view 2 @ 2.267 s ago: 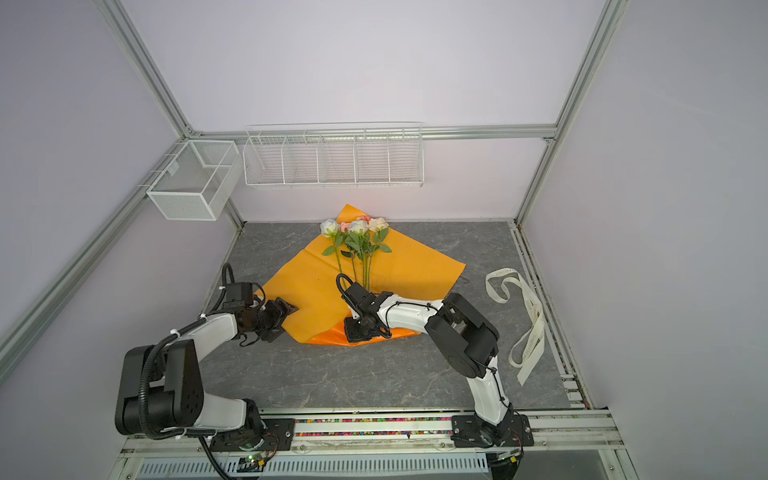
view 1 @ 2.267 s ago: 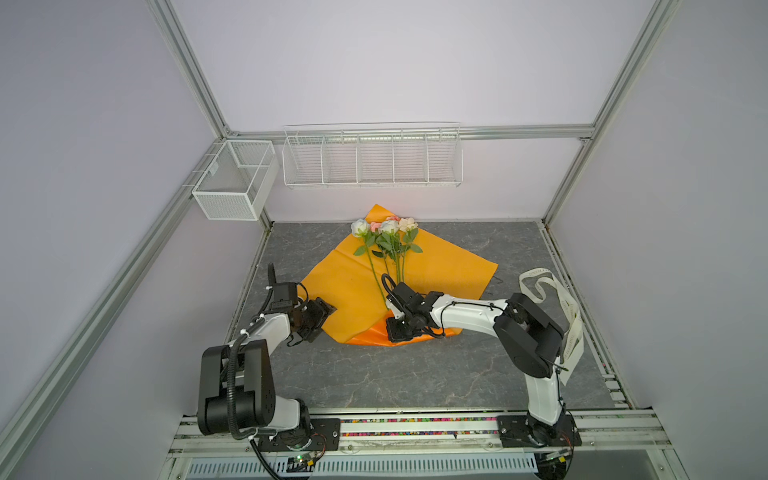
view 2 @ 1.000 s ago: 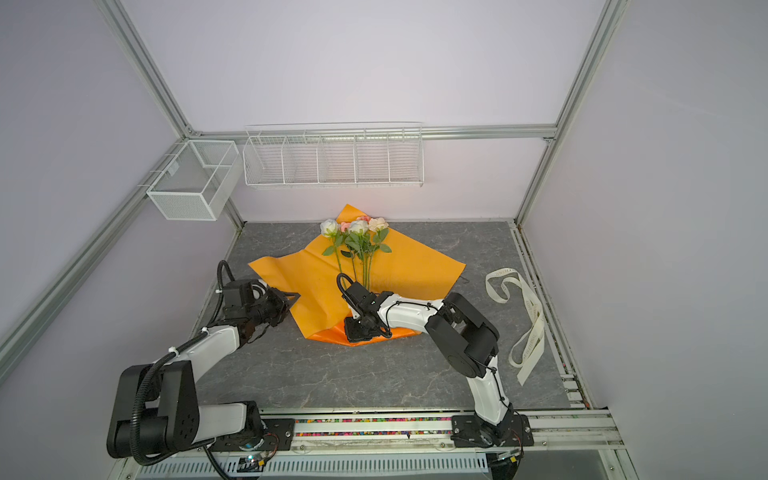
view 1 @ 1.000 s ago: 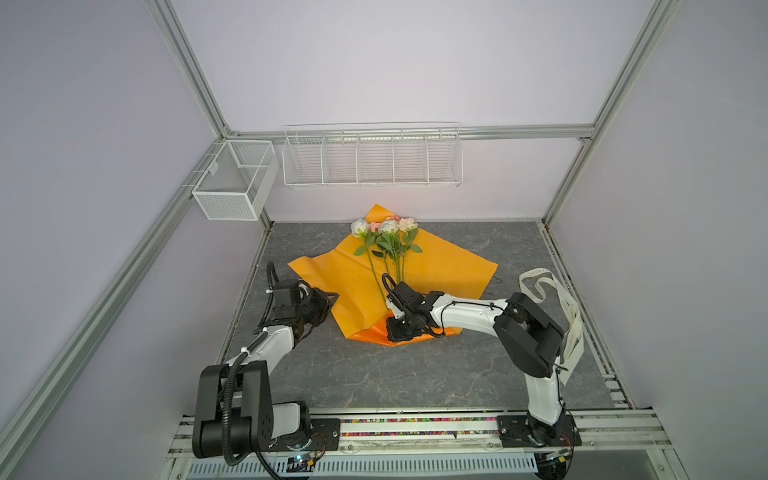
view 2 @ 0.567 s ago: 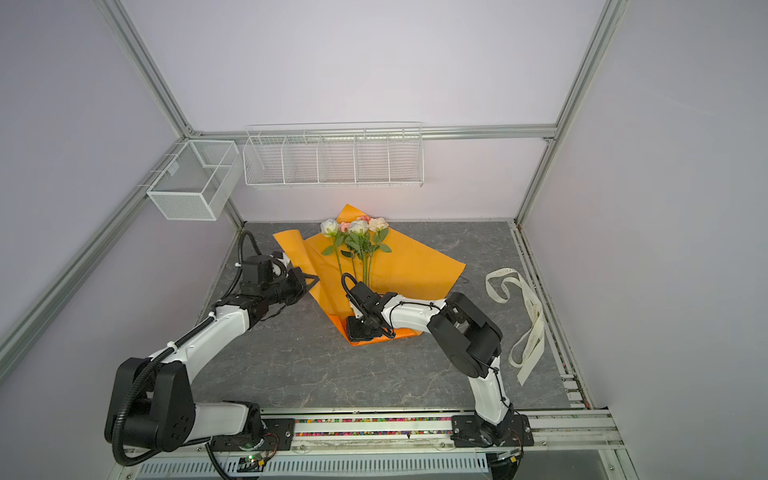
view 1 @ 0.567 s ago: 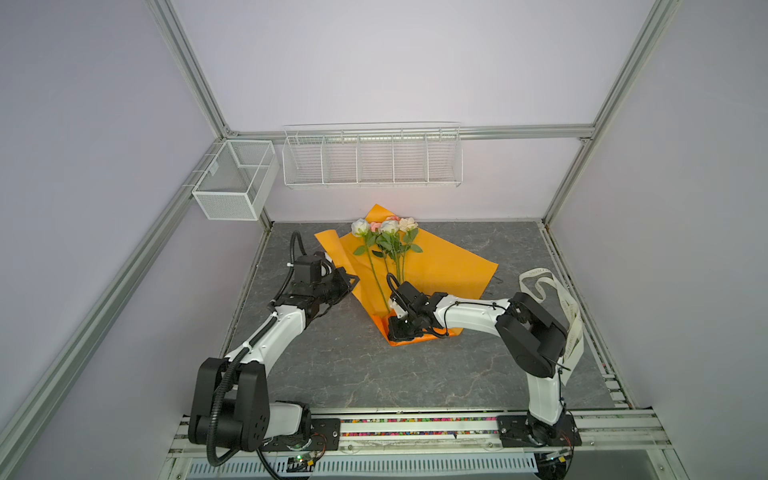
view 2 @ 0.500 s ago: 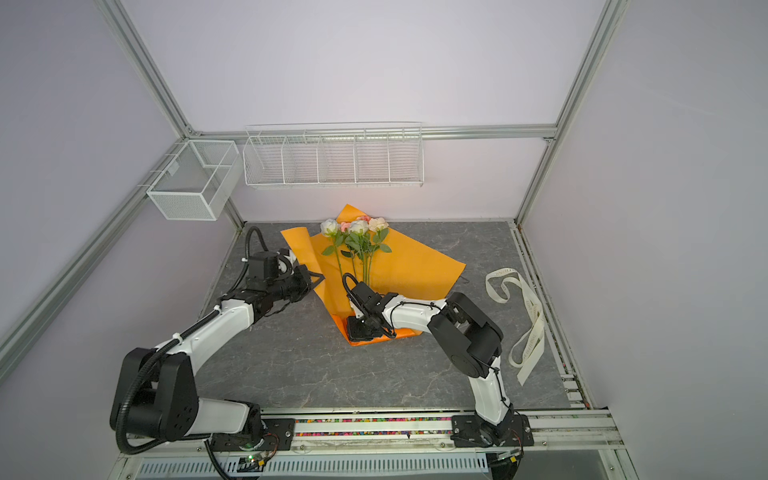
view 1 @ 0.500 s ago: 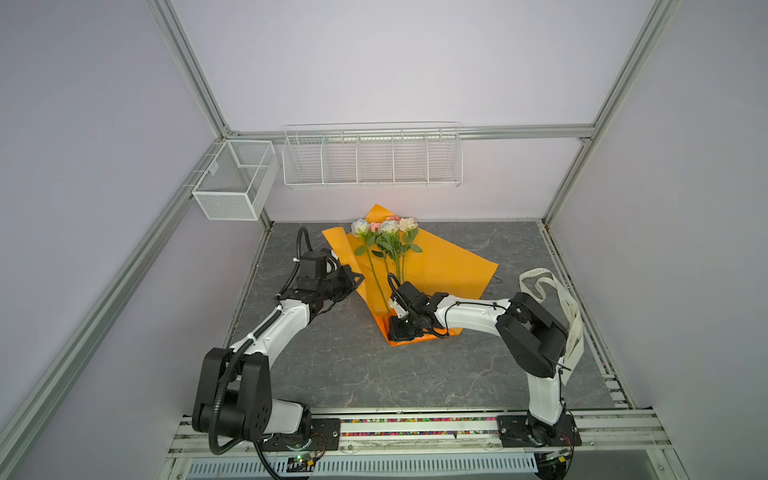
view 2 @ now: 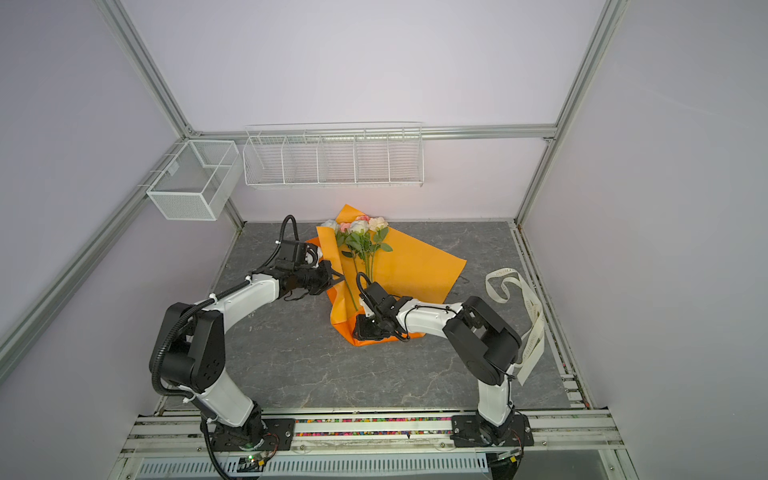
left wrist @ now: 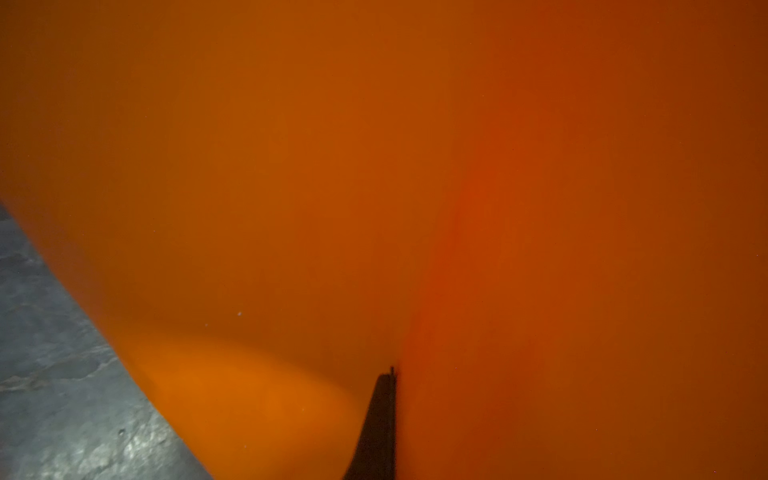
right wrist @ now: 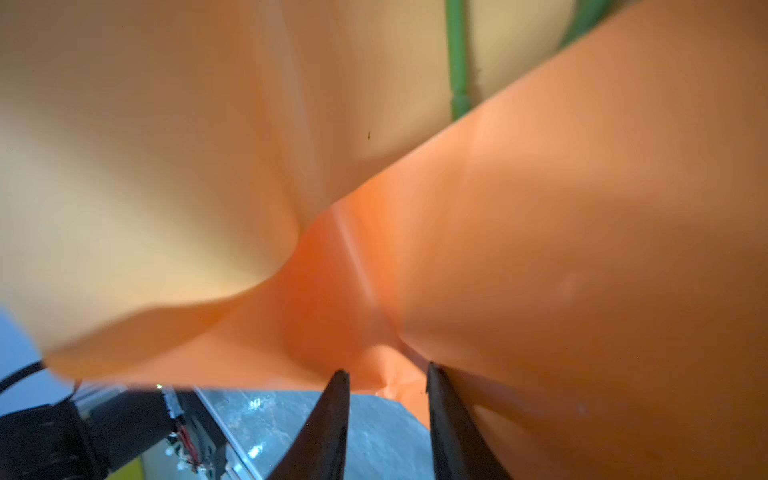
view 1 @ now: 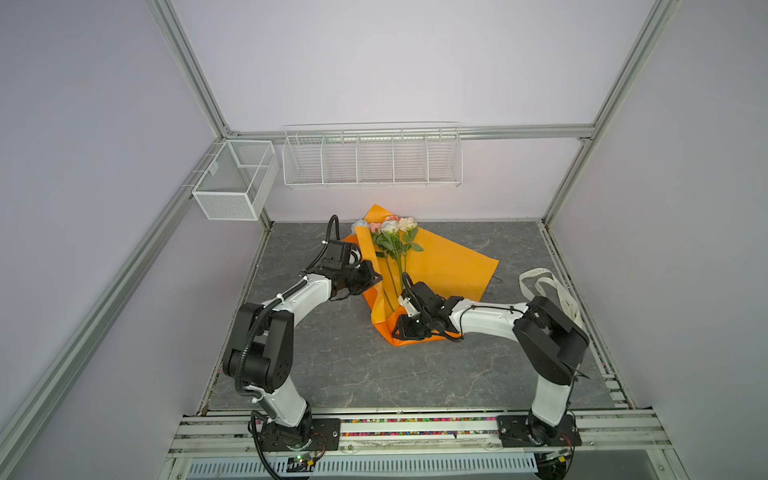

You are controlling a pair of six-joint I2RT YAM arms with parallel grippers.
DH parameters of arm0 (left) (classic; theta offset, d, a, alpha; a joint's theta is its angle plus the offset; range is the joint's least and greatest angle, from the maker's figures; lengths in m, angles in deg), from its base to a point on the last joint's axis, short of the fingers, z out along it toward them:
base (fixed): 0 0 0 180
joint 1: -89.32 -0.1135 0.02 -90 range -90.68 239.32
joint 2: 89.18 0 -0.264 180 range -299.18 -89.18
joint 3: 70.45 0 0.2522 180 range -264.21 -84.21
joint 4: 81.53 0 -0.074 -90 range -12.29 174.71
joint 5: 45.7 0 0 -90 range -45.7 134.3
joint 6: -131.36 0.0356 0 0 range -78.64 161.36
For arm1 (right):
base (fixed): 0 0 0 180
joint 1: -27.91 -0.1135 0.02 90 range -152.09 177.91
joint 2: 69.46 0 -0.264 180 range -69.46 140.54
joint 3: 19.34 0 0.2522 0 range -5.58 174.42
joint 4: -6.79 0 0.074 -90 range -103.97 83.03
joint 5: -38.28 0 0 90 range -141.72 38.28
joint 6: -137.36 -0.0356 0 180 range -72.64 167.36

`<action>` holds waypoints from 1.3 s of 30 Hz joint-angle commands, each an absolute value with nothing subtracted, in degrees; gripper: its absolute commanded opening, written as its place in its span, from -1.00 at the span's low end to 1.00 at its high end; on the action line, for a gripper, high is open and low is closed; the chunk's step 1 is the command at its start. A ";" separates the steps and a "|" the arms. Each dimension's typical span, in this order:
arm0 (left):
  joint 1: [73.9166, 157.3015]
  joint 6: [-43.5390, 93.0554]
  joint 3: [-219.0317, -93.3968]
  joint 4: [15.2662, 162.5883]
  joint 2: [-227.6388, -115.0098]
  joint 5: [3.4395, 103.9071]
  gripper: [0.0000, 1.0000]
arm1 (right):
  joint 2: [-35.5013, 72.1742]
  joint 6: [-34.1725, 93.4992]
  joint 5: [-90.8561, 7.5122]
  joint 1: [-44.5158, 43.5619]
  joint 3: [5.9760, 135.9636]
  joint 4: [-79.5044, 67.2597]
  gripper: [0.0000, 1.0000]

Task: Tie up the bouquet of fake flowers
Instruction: 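Grasp the sheet edge with the left gripper and wrap it over the stems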

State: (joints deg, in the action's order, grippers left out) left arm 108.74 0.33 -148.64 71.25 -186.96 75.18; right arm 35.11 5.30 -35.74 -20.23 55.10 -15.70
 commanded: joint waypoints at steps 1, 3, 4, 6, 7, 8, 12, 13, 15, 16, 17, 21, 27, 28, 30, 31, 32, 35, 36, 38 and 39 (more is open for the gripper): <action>110.20 2.36 -151.76 67.52 -188.63 74.95 -1.00 | 30.17 2.23 -37.17 -18.90 52.53 -12.95 -0.28; 110.57 1.54 -152.58 66.47 -189.27 75.28 -1.00 | 30.91 2.07 -37.58 -18.65 52.95 -15.28 -0.42; 110.75 1.12 -152.68 66.42 -188.99 75.30 -1.00 | 31.67 2.87 -36.60 -18.67 52.82 -14.37 -0.48; 111.02 0.19 -152.77 66.25 -188.20 74.73 -0.99 | 33.56 2.62 -34.86 -18.76 53.18 -13.67 -0.55; 111.16 -0.29 -152.76 66.81 -187.81 75.09 -0.99 | 34.97 2.50 -34.16 -18.81 53.76 -13.84 -0.58; 111.20 -0.60 -152.83 67.14 -187.63 75.43 -0.98 | 36.09 2.23 -34.07 -18.85 54.19 -14.23 -0.60; 112.15 -1.18 -154.38 66.49 -188.15 76.49 -0.98 | 39.30 1.53 -34.57 -18.76 55.03 -14.43 -0.66; 112.47 -1.32 -154.73 66.14 -188.31 76.26 -0.97 | 40.13 1.54 -34.69 -18.76 55.33 -15.14 -0.66; 112.92 -1.51 -155.45 65.48 -188.57 75.48 -0.96 | 41.60 2.00 -34.86 -18.50 56.81 -18.47 -0.70; 113.04 -1.89 -155.70 65.36 -188.59 75.04 -0.96 | 42.04 2.36 -35.10 -18.57 57.08 -19.40 -0.72; 113.09 -2.45 -155.80 65.63 -188.59 74.88 -0.96 | 41.94 2.36 -35.30 -18.62 56.73 -19.34 -0.72; 114.11 -3.97 -156.75 68.79 -189.81 76.73 -0.96 | 40.53 1.83 -35.37 -18.52 54.69 -17.73 -0.69; 116.59 -4.48 -161.80 67.82 -196.09 77.99 -0.97 | 38.46 0.82 -33.68 -18.07 52.22 -12.14 -0.60; 116.60 -4.31 -162.24 67.41 -196.65 77.56 -0.97 | 37.73 0.65 -33.77 -17.92 51.97 -11.80 -0.58; 116.59 -3.63 -162.35 66.24 -196.98 76.06 -0.97 | 35.73 0.69 -34.01 -17.73 51.04 -10.66 -0.50; 116.59 -3.15 -162.40 65.54 -196.95 75.26 -0.97 | 34.52 0.62 -34.33 -17.49 50.57 -10.58 -0.43; 116.61 -2.76 -162.44 65.04 -196.94 74.58 -0.97 | 33.35 0.65 -34.48 -17.29 50.13 -10.41 -0.35; 116.65 -2.24 -162.87 64.74 -197.69 74.47 -0.97 | 29.54 0.89 -35.93 -16.69 49.13 -11.87 -0.21; 116.65 -2.19 -163.04 64.50 -198.09 74.62 -0.97 | 28.29 1.12 -36.25 -16.58 48.70 -12.19 -0.15; 116.66 -2.06 -163.28 64.39 -198.51 74.54 -0.96 | 25.75 0.94 -37.87 -16.31 47.74 -13.30 -0.09; 116.64 -2.06 -163.32 64.44 -198.68 74.28 -0.96 | 24.20 0.95 -39.01 -16.32 47.15 -13.71 0.03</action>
